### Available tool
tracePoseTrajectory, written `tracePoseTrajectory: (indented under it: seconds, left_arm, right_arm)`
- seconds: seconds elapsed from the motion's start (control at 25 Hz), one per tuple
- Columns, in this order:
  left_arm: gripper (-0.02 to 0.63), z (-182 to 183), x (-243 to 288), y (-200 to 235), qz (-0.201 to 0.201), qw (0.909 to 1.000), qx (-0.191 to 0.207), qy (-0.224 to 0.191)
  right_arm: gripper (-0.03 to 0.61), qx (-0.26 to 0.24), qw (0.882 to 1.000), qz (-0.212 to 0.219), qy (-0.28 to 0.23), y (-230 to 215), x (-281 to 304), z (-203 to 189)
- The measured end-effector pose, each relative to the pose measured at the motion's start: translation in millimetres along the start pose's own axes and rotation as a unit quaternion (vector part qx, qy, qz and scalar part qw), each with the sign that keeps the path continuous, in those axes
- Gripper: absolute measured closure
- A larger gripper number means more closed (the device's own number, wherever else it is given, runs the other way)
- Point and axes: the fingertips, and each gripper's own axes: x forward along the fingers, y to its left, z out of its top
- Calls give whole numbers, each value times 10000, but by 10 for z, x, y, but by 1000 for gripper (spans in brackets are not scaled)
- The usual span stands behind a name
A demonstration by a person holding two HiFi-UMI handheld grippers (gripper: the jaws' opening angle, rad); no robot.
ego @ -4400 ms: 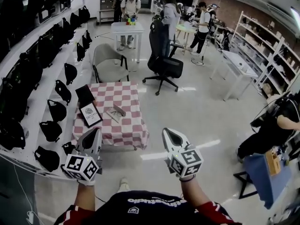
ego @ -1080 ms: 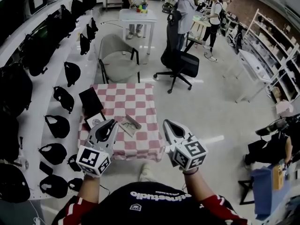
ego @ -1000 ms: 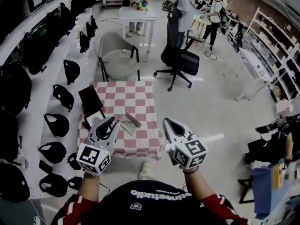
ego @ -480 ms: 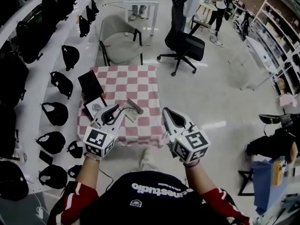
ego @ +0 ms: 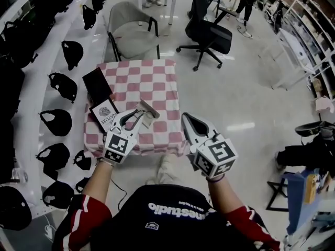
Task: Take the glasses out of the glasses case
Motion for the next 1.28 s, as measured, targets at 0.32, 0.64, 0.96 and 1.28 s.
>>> tracePoseTrajectory:
  seconds: [0.32,0.64,0.96,1.28]
  left_arm:
    - [534,-381,421,-54,-258,9985,251,416]
    - [534,-936,824,-77,-521,9932,489,918]
    - [534,-1517,1159,-59,-710,9865,384,1427]
    - [526,-2033,1408,-21,-874,9755,430,1972]
  right_arm:
    - [577,97,9999,-5,104,-225,142,-133]
    - [577,93,9997,23,223,-408,258,-218]
    - [577,115,9987,-51,486,-629,325,-361]
    - [577,107,9978,-102,652,-796,440,-468]
